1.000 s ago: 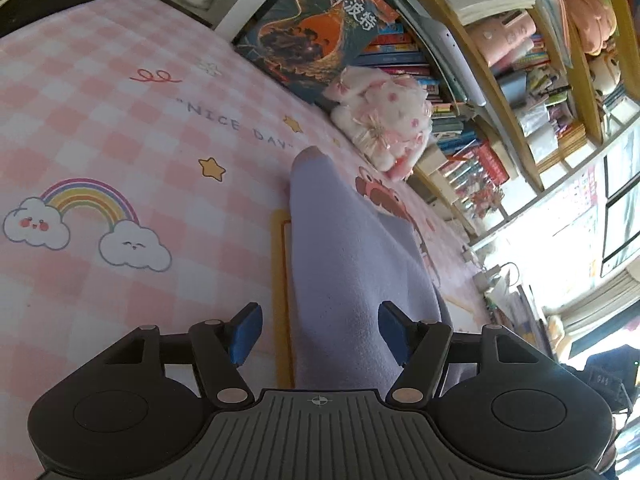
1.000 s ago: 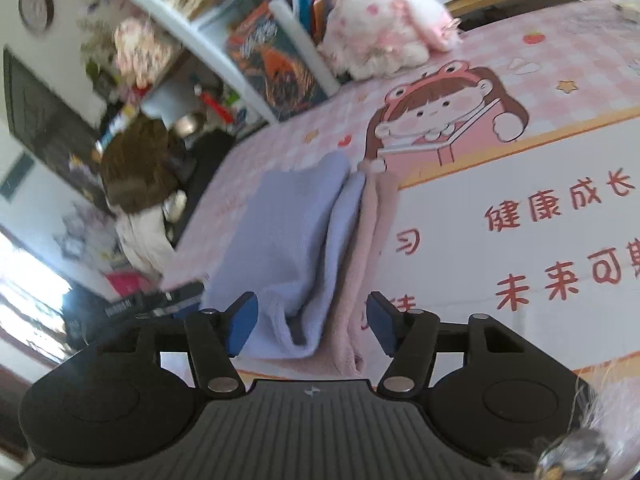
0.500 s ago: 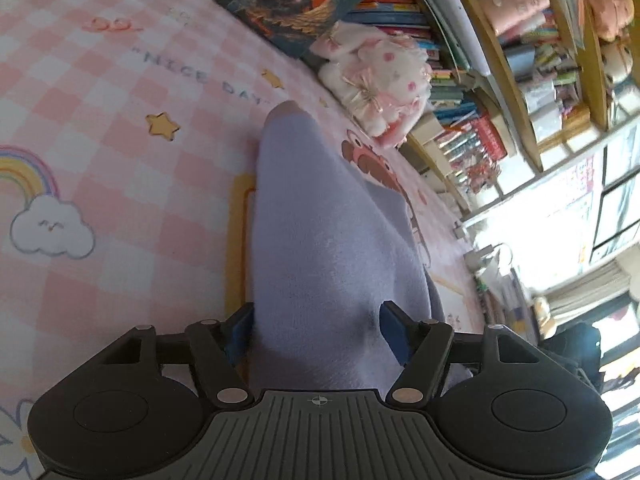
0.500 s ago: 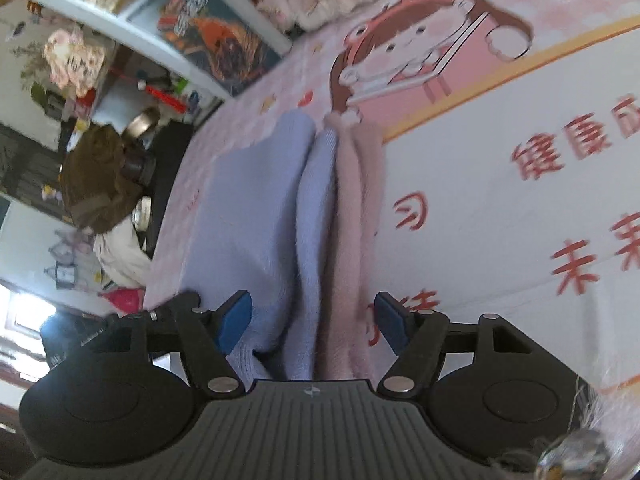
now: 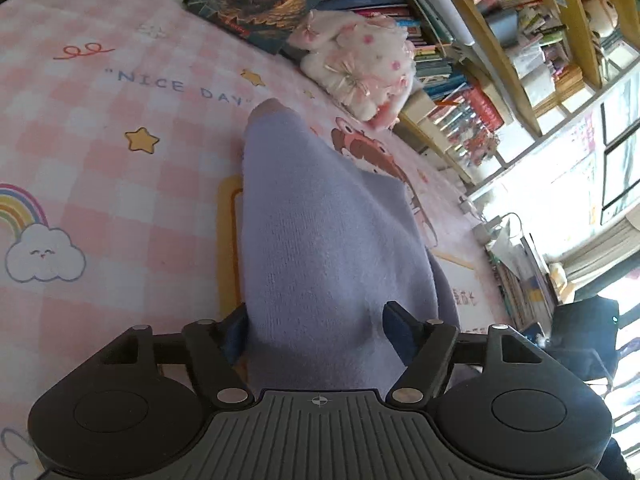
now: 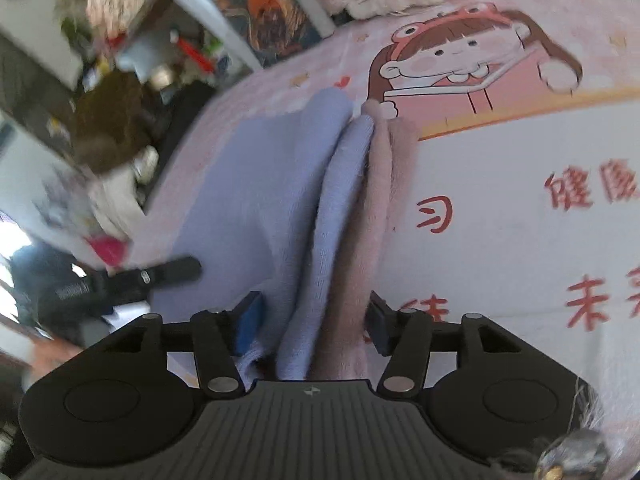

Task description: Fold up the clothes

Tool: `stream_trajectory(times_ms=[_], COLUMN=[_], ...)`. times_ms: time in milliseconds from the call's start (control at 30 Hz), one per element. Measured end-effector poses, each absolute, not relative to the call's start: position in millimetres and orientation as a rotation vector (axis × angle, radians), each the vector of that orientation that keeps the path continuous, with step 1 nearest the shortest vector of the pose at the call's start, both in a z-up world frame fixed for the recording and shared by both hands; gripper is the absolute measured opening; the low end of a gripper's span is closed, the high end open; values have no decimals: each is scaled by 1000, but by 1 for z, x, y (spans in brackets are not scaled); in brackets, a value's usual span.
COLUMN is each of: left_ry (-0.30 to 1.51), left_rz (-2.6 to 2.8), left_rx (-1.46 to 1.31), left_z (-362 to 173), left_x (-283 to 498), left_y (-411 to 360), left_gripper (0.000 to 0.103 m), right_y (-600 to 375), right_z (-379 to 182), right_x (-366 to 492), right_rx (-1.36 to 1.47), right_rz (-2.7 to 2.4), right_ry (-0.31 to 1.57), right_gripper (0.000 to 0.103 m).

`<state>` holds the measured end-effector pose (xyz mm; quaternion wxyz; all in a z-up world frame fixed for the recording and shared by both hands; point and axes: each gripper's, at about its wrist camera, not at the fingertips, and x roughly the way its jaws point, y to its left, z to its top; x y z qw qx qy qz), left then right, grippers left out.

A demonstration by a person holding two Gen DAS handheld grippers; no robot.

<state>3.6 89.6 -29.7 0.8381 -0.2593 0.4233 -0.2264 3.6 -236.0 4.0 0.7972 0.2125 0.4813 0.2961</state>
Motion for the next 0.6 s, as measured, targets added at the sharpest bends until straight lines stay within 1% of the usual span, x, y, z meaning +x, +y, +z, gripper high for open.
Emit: stream_trajectory(times_ms=[33, 100, 167, 200, 233, 300, 400, 600], left_ry=[886, 867, 848, 835, 824, 805, 785, 792], left_rz=[-478, -466, -450, -446, -446, -448, -449, -459], left_rx=[-529, -478, -431, -416, -397, -352, -292, -289], left_z=[-29, -27, -25, -23, -21, -15, -9, -8], left_x=[3, 0, -4, -7, -10, -17, -24, -29], left_y=[86, 79, 73, 72, 71, 67, 59, 59], left_gripper=[71, 70, 65, 60, 57, 55, 54, 55], right_y=[-238, -232, -226, -223, -220, -211, -195, -189], right_z=[2, 3, 5, 7, 11, 20, 32, 34], right_x=[5, 3, 0, -2, -6, -15, -29, -42], right_rx=[486, 476, 446, 423, 376, 270, 109, 21], right_rz=[639, 635, 638, 640, 643, 646, 644, 641], right_ry=[1032, 1017, 996, 982, 956, 912, 850, 815], right_gripper=[52, 48, 43, 38, 36, 32, 30, 30])
